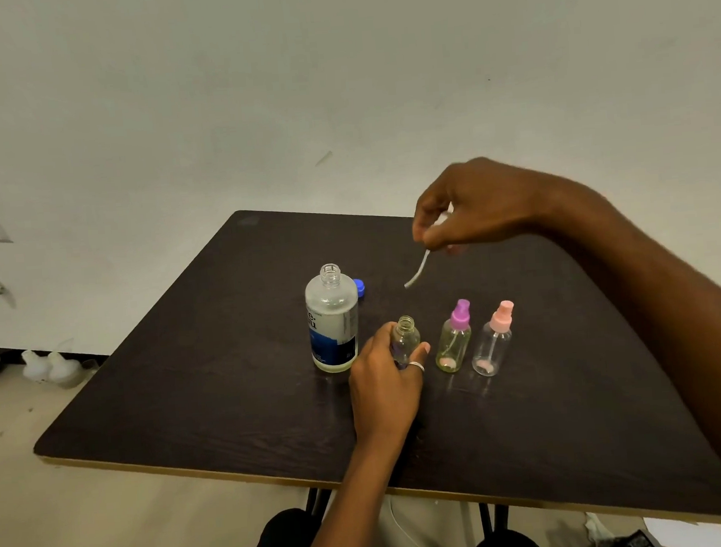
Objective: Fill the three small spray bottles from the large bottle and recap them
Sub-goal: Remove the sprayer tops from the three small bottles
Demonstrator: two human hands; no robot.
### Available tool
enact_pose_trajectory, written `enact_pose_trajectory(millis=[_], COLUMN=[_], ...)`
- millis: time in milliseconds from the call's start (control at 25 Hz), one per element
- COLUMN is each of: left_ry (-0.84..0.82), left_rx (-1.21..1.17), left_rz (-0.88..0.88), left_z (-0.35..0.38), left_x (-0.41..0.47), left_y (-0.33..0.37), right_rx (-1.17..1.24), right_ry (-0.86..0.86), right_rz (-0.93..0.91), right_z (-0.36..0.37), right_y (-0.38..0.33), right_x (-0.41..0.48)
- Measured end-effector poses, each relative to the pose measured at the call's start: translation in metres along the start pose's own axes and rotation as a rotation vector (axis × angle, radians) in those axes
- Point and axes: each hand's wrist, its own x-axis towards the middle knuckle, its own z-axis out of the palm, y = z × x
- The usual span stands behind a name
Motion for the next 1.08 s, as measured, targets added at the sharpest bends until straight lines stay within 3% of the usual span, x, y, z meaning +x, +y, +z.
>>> enact_pose_trajectory(millis=[240,680,1080], left_ry=[0.011,0.005,0.003], left_rx=[0.010,0.000,0.004], left_rz=[0.006,-0.001,0.008], left_z=[0.000,0.001,0.002], left_x=[0.000,0.001,0.002], left_y=[0.000,-0.001,-0.006], right_rx=[-0.038,-0.266,-0.323], right_ry=[0.026,-0.313,-0.356], right_rz=[0.074,0.093,0.157], right_z=[0.025,0.118,0.142], right_y=[0.020,0.051,0.067], right_x=[0.033,0.109,0.128])
